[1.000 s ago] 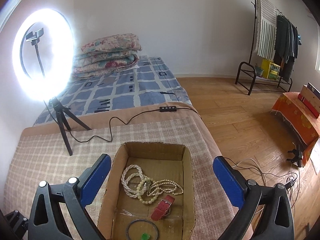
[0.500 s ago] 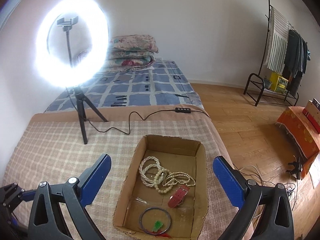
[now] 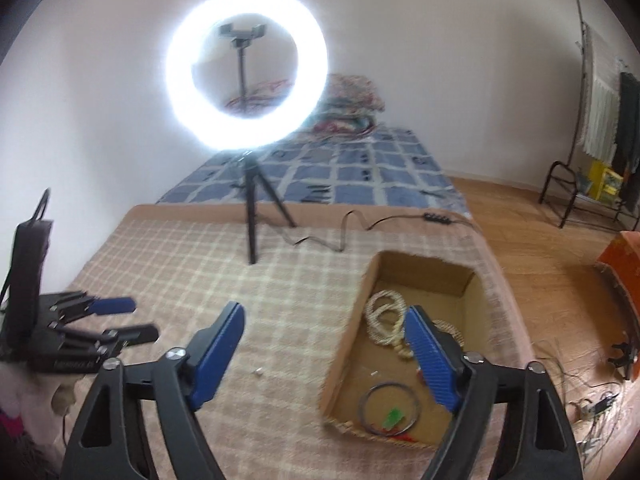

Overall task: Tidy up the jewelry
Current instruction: 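Withdraw both open tools from the box toward the loose pearl earrings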

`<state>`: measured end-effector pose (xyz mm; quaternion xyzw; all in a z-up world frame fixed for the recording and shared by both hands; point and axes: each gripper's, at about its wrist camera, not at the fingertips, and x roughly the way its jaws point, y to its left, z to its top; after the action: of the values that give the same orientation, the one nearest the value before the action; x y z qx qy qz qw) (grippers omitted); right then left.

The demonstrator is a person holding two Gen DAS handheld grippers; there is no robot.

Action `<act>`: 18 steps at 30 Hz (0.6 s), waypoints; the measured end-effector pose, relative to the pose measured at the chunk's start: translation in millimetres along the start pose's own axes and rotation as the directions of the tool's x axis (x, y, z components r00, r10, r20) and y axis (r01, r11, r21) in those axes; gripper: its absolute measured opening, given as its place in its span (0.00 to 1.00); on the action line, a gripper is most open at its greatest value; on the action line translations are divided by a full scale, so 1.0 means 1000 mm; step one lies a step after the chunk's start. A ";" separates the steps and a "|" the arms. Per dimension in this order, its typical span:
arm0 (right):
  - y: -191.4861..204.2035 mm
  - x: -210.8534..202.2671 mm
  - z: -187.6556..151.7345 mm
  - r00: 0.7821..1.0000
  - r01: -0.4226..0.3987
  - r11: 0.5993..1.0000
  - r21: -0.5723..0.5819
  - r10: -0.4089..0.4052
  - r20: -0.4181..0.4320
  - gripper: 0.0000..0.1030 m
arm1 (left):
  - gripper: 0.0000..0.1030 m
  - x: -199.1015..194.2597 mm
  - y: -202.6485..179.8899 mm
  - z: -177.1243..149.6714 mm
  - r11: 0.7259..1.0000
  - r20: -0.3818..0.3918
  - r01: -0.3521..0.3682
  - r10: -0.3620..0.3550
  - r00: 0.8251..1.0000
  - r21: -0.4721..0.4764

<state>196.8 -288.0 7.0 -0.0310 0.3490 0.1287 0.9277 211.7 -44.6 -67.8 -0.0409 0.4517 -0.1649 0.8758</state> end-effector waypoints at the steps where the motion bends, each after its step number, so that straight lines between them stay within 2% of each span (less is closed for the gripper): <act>1: 0.006 0.004 -0.005 1.000 -0.017 1.000 -0.007 0.017 -0.016 0.67 | 0.54 0.003 0.003 -0.003 1.000 -0.013 0.003 -0.003 1.000 -0.001; 2: 0.012 0.008 -0.011 0.999 -0.032 0.999 -0.013 0.031 -0.035 0.64 | 0.53 0.005 0.004 -0.005 1.000 -0.019 0.004 -0.004 1.000 -0.001; 4: 0.022 0.016 -0.022 0.997 -0.051 0.998 -0.025 0.049 -0.066 0.53 | 0.43 0.010 0.007 -0.013 1.000 -0.044 0.006 -0.006 0.999 0.007; 7: 0.036 0.032 -0.039 0.991 -0.071 0.996 -0.048 0.065 -0.119 0.39 | 0.41 0.018 0.008 -0.025 1.000 -0.080 0.012 -0.009 0.997 0.028; 11: 0.052 0.053 -0.061 0.984 -0.077 0.993 -0.091 0.060 -0.168 0.35 | 0.37 0.026 0.009 -0.038 0.998 -0.107 0.023 -0.017 0.994 0.059; 18: 0.062 0.091 -0.079 0.977 -0.071 0.990 -0.122 0.044 -0.207 0.34 | 0.36 0.045 0.007 -0.050 0.991 -0.148 0.049 -0.031 0.988 0.121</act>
<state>196.1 -220.0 -110.6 -0.0937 0.4341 0.1737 0.8790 197.3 -49.0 -134.1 0.0167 0.5026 -0.2127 0.8378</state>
